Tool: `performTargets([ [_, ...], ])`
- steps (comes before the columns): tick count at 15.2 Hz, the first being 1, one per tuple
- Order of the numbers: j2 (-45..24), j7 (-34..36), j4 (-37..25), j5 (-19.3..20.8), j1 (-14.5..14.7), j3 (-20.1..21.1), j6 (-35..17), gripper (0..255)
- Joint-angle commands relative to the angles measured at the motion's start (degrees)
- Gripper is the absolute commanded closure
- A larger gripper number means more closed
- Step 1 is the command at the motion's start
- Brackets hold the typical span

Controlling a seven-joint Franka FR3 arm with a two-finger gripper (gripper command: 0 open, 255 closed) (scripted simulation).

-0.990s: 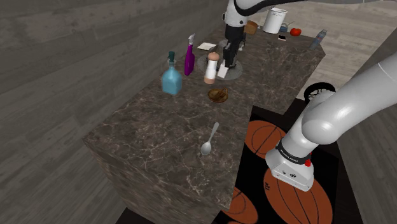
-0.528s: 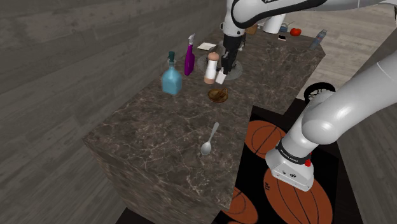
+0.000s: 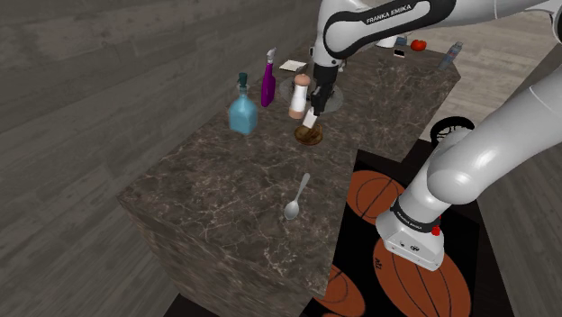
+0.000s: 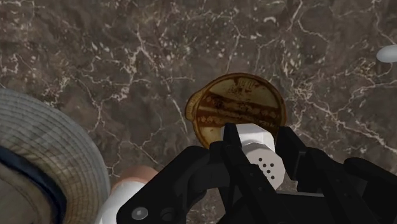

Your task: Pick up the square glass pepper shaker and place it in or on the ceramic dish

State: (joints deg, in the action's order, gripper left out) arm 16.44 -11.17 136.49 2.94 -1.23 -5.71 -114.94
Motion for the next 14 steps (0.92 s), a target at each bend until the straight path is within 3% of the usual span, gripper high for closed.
performTargets([
  [1,-0.73,0.02,1.03,-0.02,0.01,-0.04,-1.8,255],
  [9,-0.73,0.02,1.03,-0.02,0.01,-0.04,-1.8,255],
  [10,-0.73,0.02,1.03,-0.02,0.01,-0.04,-1.8,0],
  [14,-0.73,0.02,1.03,-0.02,0.01,-0.04,-1.8,0],
])
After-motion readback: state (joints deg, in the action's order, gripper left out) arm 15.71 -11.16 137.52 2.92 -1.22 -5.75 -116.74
